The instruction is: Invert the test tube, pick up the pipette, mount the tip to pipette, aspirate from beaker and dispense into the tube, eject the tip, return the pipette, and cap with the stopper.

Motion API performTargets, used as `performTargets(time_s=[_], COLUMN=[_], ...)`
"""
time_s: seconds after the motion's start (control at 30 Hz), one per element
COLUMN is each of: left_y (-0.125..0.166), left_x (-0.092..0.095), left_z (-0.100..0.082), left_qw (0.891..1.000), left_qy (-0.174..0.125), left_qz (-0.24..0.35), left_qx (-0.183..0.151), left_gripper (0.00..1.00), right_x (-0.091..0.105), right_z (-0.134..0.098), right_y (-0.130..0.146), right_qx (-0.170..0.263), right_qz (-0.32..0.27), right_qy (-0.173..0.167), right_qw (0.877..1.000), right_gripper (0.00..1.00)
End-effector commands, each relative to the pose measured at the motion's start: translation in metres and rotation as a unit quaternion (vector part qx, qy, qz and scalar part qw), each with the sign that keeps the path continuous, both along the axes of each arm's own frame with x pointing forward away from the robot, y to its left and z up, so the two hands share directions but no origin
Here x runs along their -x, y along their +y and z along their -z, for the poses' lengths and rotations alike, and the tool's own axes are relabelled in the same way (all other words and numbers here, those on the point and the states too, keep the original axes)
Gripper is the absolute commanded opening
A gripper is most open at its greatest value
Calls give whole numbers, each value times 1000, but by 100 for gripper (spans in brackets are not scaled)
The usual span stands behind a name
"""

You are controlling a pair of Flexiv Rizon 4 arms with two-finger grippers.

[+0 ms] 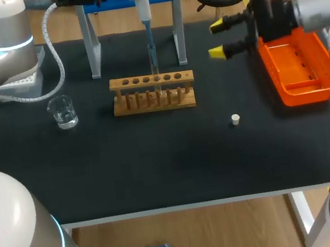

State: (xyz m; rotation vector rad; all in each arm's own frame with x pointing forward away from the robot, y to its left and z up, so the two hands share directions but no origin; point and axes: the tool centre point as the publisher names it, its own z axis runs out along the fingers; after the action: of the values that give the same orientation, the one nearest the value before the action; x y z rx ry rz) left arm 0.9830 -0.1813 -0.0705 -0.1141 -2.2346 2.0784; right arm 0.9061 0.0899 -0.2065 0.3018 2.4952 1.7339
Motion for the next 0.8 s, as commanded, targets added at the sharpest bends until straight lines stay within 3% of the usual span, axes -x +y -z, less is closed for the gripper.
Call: performTargets(time_s=[0.03, 0.37, 0.8], left_y=[0, 0, 0], left_x=[1, 1, 1], left_z=[-1, -1, -1], left_qw=[1000, 1000, 1000], left_qy=[0, 0, 0], left_qz=[-1, -1, -1], left_qx=[-1, -1, -1], left_gripper=[0, 0, 0], right_x=[-10, -18, -20], right_z=[20, 47, 52], right_y=[16, 39, 44], right_qx=[-11, 28, 37], right_qz=[-5, -21, -26], right_qy=[0, 2, 3], right_qw=[1000, 999, 999], right_gripper=[100, 100, 100])
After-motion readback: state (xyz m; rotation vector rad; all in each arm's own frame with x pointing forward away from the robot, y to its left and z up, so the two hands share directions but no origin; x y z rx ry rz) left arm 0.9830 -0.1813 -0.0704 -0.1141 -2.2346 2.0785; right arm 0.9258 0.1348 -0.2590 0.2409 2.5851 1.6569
